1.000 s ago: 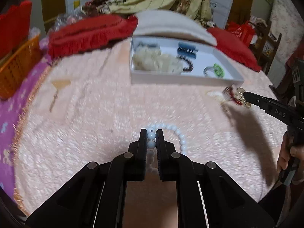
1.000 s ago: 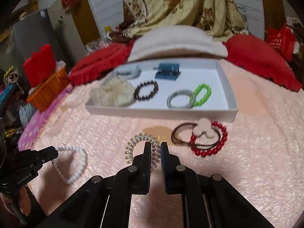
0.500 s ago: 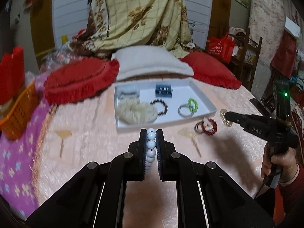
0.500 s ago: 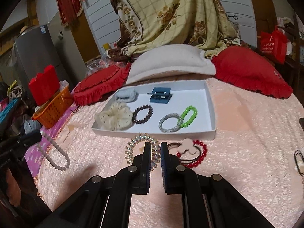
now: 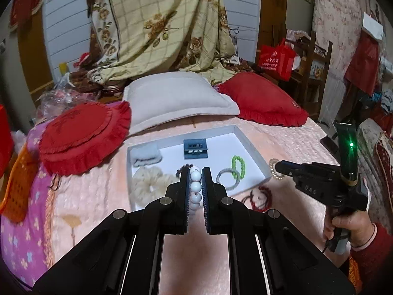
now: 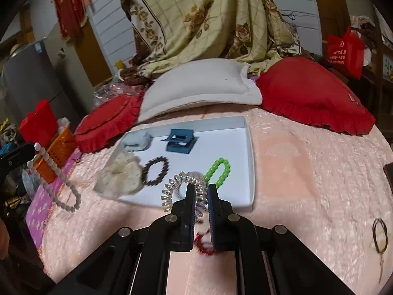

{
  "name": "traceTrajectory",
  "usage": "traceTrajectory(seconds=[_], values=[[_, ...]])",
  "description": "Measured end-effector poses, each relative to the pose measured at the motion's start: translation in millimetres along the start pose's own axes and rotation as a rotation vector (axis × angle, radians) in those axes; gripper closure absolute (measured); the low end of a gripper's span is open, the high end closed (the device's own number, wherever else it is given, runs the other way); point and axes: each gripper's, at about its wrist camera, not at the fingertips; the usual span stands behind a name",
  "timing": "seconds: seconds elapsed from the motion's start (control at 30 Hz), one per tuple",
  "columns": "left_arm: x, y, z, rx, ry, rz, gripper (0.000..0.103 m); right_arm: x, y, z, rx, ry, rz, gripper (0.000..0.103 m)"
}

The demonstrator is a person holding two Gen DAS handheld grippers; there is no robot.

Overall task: Organize jewelry
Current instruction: 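Carry the white bracelet and coiled hair tie into the box and open both tools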

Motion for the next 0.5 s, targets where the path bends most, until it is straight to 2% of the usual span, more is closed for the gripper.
traceTrajectory(seconds=[0.27, 0.5], values=[[33, 28, -79, -0.072, 0.017, -0.023, 0.095, 30, 33, -54, -0.056, -0.021, -0.029, 0.094], [38, 41, -153, -0.17, 0.017, 0.038, 0.095, 47, 52, -107, -0.114, -0.041, -0.03, 0.094]])
Point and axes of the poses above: each gripper's, at about its wrist camera, not at the fingertips, and z roughly against the way its jaws point, x to its right, y to its top, and after that the axes turned 12 degrees about z, right-handed
